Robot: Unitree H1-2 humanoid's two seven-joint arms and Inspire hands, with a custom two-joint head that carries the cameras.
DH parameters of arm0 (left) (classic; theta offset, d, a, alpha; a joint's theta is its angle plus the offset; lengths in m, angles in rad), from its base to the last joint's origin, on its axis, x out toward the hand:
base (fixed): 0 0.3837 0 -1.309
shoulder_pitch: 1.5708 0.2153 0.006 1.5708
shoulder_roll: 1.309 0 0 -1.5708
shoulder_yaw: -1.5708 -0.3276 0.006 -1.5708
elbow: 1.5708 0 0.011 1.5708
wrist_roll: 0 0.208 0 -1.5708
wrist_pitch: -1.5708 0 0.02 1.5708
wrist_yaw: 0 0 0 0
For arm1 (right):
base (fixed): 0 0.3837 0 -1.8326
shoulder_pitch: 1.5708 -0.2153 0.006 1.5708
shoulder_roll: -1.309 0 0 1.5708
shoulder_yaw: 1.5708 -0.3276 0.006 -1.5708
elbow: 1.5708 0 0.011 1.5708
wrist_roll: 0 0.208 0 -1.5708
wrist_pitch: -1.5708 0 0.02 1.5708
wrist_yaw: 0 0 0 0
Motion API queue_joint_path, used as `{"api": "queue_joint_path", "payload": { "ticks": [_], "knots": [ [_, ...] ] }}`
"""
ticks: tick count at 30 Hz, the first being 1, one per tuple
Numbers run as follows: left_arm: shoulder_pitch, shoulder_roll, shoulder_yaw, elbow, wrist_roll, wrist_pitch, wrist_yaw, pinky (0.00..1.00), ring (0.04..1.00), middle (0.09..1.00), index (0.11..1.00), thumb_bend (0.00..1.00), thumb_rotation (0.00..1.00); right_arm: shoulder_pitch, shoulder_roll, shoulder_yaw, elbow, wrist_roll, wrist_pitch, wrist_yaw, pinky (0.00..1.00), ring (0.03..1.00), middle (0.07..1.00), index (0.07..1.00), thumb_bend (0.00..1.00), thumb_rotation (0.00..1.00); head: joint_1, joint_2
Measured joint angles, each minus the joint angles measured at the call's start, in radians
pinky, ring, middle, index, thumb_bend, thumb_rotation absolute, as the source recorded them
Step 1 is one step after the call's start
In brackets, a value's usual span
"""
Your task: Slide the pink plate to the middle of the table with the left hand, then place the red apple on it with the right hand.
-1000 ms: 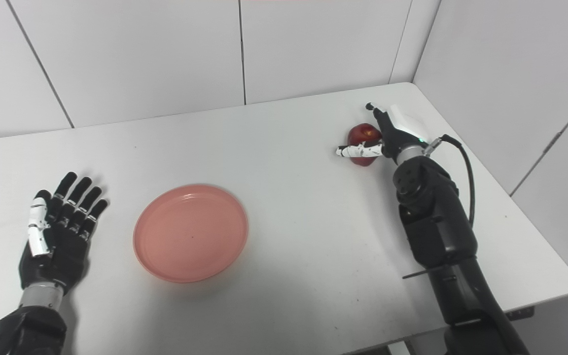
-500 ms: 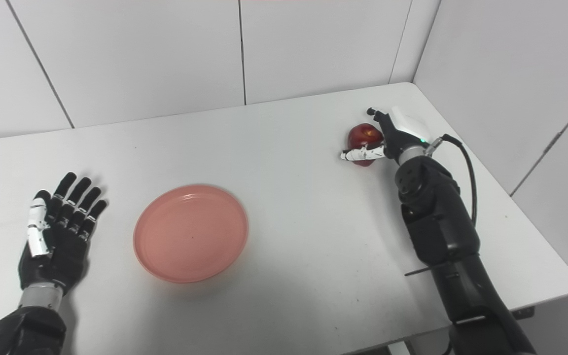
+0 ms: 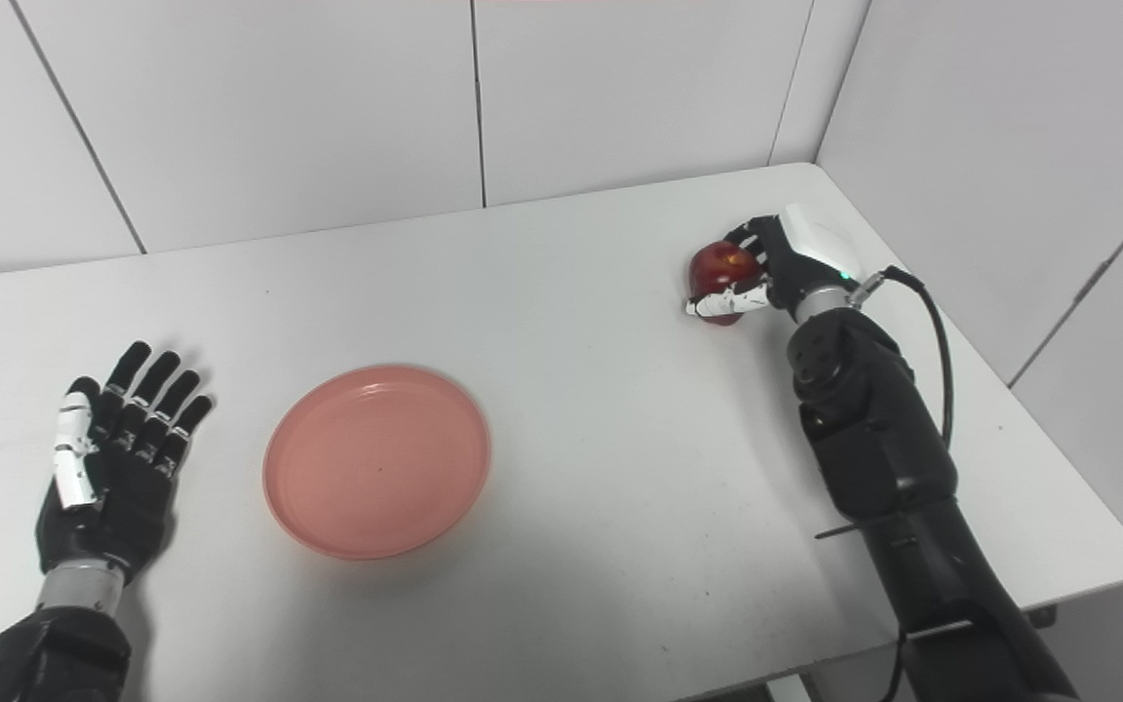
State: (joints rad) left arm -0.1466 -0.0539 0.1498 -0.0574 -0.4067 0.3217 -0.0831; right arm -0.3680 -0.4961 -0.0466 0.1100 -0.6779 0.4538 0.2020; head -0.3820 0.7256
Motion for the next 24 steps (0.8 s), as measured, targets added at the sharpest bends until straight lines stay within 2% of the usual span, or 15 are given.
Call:
{"api": "queue_joint_path", "payload": {
  "ticks": [1, 2, 4, 14, 24],
  "knots": [
    [0.000, 0.000, -0.001, 0.000, 0.000, 0.000, 0.001, 0.90, 0.889, 0.883, 0.860, 0.35, 1.00, -0.001, -0.001, 0.001, 0.006, 0.006, -0.005, -0.010, 0.46, 0.522, 0.569, 0.526, 0.66, 0.19, 0.002, 0.000],
    [0.000, 0.000, -0.001, 0.000, 0.000, 0.000, 0.001, 0.90, 0.890, 0.885, 0.863, 0.35, 1.00, -0.001, -0.001, 0.002, 0.010, 0.010, -0.007, -0.021, 0.44, 0.505, 0.554, 0.503, 0.58, 0.17, 0.002, 0.000],
    [0.001, 0.000, -0.001, -0.001, 0.000, 0.000, 0.002, 0.90, 0.892, 0.888, 0.869, 0.36, 1.00, -0.002, -0.004, 0.008, 0.015, 0.021, -0.011, -0.032, 0.39, 0.464, 0.524, 0.489, 0.53, 0.15, 0.002, 0.000],
    [0.003, 0.000, -0.004, -0.003, 0.000, 0.000, 0.003, 0.91, 0.898, 0.893, 0.871, 0.35, 1.00, -0.020, -0.030, 0.057, 0.048, 0.030, -0.011, -0.070, 0.29, 0.372, 0.454, 0.484, 0.52, 0.14, 0.008, 0.002],
    [0.003, 0.000, -0.005, -0.004, 0.000, 0.000, 0.003, 0.90, 0.892, 0.886, 0.863, 0.36, 1.00, -0.004, -0.028, 0.066, 0.008, 0.033, -0.007, -0.090, 0.32, 0.407, 0.482, 0.487, 0.52, 0.14, 0.021, -0.002]
  ]
}}
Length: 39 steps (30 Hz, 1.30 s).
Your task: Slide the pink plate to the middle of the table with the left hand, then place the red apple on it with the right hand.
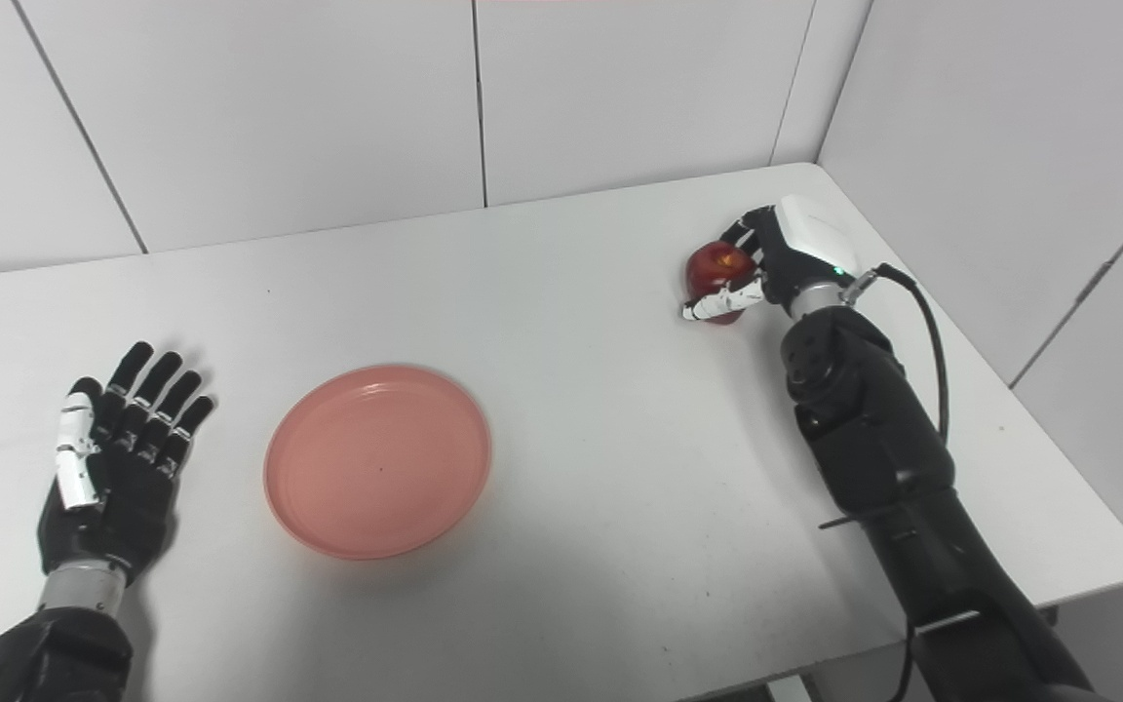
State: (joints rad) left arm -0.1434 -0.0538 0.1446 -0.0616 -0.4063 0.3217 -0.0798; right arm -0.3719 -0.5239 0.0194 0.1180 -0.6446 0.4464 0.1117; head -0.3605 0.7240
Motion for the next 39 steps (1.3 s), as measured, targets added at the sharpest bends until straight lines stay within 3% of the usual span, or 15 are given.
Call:
{"api": "queue_joint_path", "payload": {
  "ticks": [10, 18, 23, 29, 39],
  "knots": [
    [0.002, -0.003, -0.007, -0.003, 0.000, 0.000, 0.008, 0.89, 0.881, 0.876, 0.854, 0.36, 1.00, 0.013, 0.000, 0.002, -0.198, -0.038, 0.022, 0.030, 0.33, 0.431, 0.500, 0.489, 0.51, 0.14, 0.020, 0.000],
    [0.011, -0.014, -0.020, -0.018, 0.005, 0.000, 0.030, 0.88, 0.871, 0.868, 0.849, 0.36, 1.00, 0.010, 0.015, 0.018, -0.351, -0.049, 0.024, 0.074, 0.26, 0.365, 0.461, 0.487, 0.51, 0.14, 0.049, 0.000],
    [0.015, -0.030, -0.028, -0.025, 0.020, 0.000, 0.042, 0.87, 0.871, 0.866, 0.848, 0.35, 1.00, -0.003, 0.034, 0.039, -0.401, -0.043, 0.021, 0.087, 0.27, 0.367, 0.452, 0.486, 0.51, 0.14, 0.071, -0.002],
    [0.017, -0.037, -0.034, -0.030, 0.032, 0.000, 0.053, 0.87, 0.869, 0.861, 0.839, 0.35, 1.00, -0.021, 0.058, 0.109, -0.458, -0.083, 0.021, 0.124, 0.28, 0.368, 0.456, 0.486, 0.52, 0.14, 0.106, 0.002],
    [0.021, -0.059, -0.042, -0.035, 0.047, -0.001, 0.064, 0.85, 0.857, 0.854, 0.833, 0.36, 1.00, -0.040, 0.170, 0.230, -0.478, -0.112, -0.005, 0.168, 0.23, 0.317, 0.425, 0.486, 0.52, 0.14, 0.170, 0.006]
  ]
}}
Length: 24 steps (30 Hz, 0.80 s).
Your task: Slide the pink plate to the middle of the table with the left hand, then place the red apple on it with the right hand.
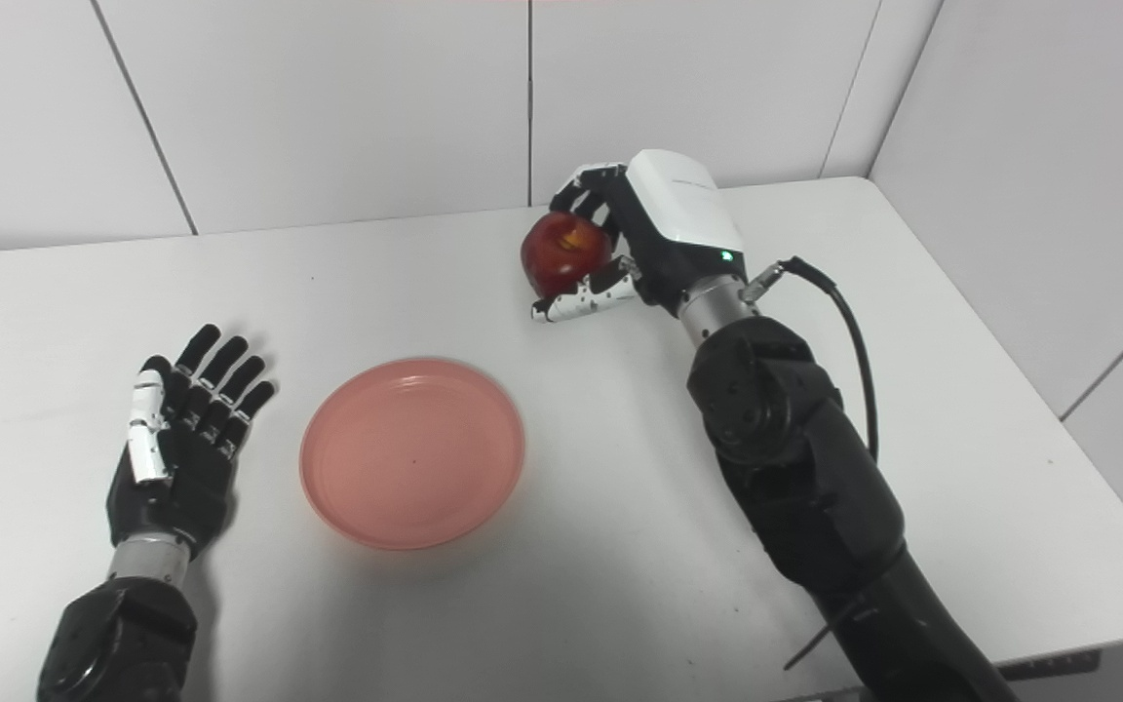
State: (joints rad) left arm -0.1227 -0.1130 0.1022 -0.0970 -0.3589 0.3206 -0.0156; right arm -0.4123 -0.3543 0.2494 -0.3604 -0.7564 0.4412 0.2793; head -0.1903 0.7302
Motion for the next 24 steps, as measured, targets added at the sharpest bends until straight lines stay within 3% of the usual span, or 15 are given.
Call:
{"api": "queue_joint_path", "payload": {
  "ticks": [6, 17, 24],
  "knots": [
    [0.001, -0.011, -0.010, -0.001, 0.017, -0.001, 0.001, 0.85, 0.858, 0.858, 0.842, 0.36, 1.00, -0.007, 0.077, 0.066, 0.001, -0.016, -0.007, 0.024, 0.24, 0.330, 0.437, 0.487, 0.52, 0.14, 0.055, 0.006],
    [0.010, -0.039, -0.017, -0.016, 0.040, -0.001, 0.029, 0.83, 0.838, 0.842, 0.822, 0.36, 1.00, -0.017, 0.148, 0.133, 0.042, -0.035, -0.019, 0.047, 0.24, 0.325, 0.434, 0.487, 0.51, 0.14, 0.140, 0.018],
    [0.011, -0.043, -0.020, -0.020, 0.048, -0.001, 0.041, 0.82, 0.836, 0.840, 0.821, 0.35, 1.00, -0.015, 0.178, 0.168, 0.084, -0.036, -0.065, 0.047, 0.22, 0.308, 0.421, 0.487, 0.51, 0.14, 0.166, 0.023]
  ]
}}
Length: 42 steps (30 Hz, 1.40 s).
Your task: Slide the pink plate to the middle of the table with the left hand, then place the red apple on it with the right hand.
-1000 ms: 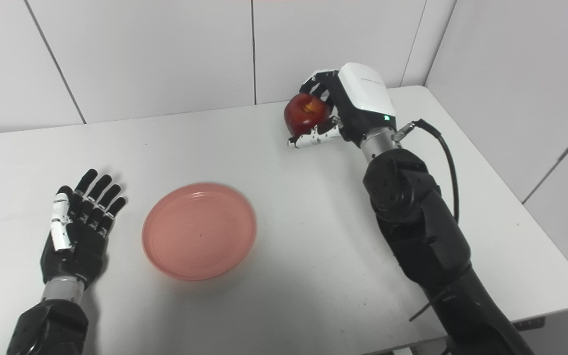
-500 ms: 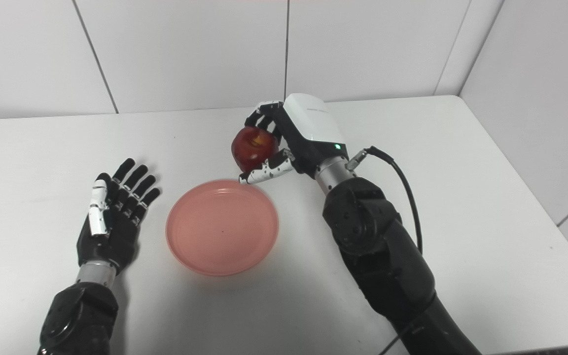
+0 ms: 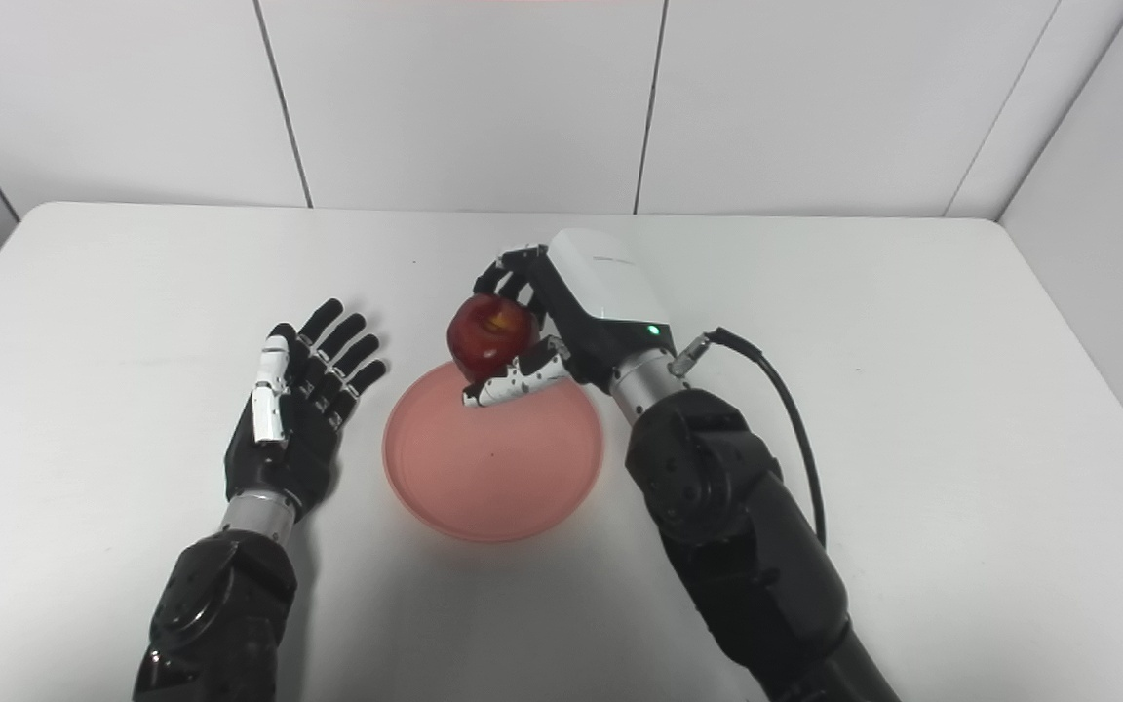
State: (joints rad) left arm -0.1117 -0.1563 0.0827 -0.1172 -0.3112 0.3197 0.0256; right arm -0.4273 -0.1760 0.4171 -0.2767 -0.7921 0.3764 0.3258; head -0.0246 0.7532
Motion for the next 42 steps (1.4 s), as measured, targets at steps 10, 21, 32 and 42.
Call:
{"api": "queue_joint_path", "payload": {
  "ticks": [10, 21, 32, 42],
  "knots": [
    [0.001, 0.000, 0.000, -0.003, 0.022, 0.000, 0.003, 0.82, 0.830, 0.832, 0.816, 0.36, 1.00, 0.036, 0.010, 0.030, 0.060, 0.002, -0.009, -0.001, 0.21, 0.311, 0.427, 0.487, 0.52, 0.14, 0.015, 0.008],
    [0.001, -0.001, 0.002, -0.003, 0.027, 0.000, 0.004, 0.82, 0.833, 0.834, 0.817, 0.36, 1.00, 0.075, 0.023, 0.056, 0.085, 0.007, -0.010, 0.007, 0.21, 0.312, 0.431, 0.489, 0.51, 0.14, 0.015, 0.018],
    [0.001, -0.001, 0.003, -0.003, 0.026, 0.000, 0.005, 0.82, 0.834, 0.837, 0.822, 0.36, 1.00, 0.084, 0.023, 0.055, 0.090, 0.007, -0.010, -0.010, 0.22, 0.310, 0.427, 0.489, 0.51, 0.14, 0.017, 0.018],
    [0.001, -0.003, 0.002, -0.003, 0.026, 0.000, 0.007, 0.82, 0.832, 0.835, 0.819, 0.35, 1.00, 0.086, 0.024, 0.059, 0.089, -0.002, -0.008, -0.010, 0.28, 0.391, 0.505, 0.491, 0.52, 0.15, 0.015, 0.015]
  ]
}}
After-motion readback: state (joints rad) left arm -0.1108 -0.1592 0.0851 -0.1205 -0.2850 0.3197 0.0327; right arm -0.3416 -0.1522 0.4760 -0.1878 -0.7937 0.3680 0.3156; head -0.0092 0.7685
